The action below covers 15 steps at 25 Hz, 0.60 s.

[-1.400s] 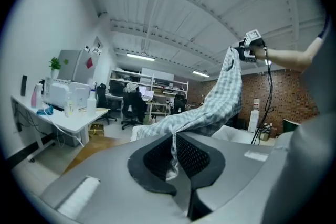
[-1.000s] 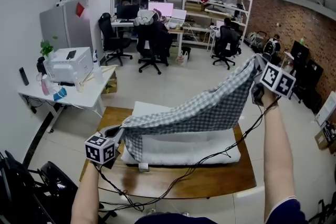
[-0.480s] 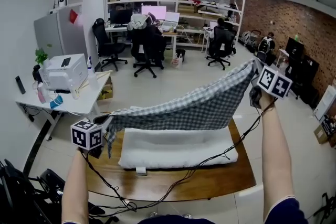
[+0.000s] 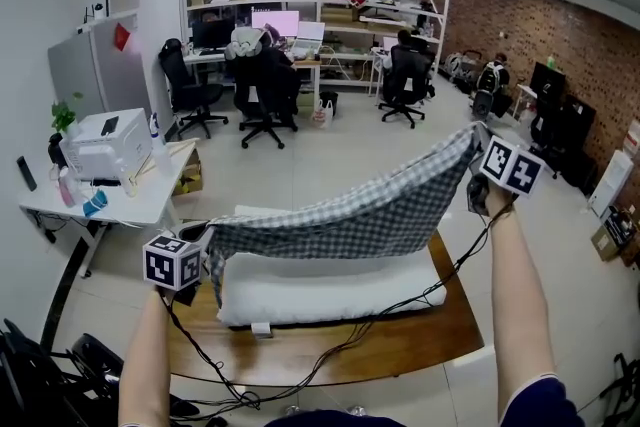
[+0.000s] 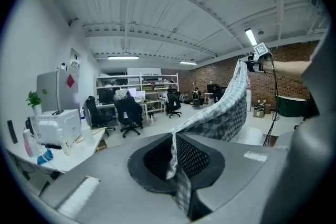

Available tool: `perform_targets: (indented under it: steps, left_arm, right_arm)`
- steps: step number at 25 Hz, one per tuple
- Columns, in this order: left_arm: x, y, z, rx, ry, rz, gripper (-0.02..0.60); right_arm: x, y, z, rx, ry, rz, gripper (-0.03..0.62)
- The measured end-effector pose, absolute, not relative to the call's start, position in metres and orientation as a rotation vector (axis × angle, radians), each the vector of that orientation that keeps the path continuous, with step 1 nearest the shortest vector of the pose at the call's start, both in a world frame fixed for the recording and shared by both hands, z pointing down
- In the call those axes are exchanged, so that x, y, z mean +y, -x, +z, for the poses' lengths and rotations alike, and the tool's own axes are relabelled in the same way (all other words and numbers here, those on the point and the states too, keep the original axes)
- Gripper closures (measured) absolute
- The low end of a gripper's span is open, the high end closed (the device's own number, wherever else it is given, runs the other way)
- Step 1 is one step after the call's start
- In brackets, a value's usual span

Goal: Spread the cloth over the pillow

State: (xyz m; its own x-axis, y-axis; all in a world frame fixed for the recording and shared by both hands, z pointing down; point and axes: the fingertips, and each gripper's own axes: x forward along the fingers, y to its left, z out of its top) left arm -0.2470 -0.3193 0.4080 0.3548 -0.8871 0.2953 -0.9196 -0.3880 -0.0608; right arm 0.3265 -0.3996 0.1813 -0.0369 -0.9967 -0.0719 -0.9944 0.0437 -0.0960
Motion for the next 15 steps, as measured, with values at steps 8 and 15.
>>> perform_targets:
  steps: [8,15]
  left_arm:
    - [-0.344,0.252,0.403,-1.672,-2.468,0.369,0.561]
    - [-0.383,0.251,0.397,-1.632,-2.48,0.372,0.56]
  right_arm:
    - [-0.401,-0.346,0.196,2.14,2.161,-0.058,0.569]
    - [-0.418,-0.349,0.2,2.1,2.242,-0.052,0.569]
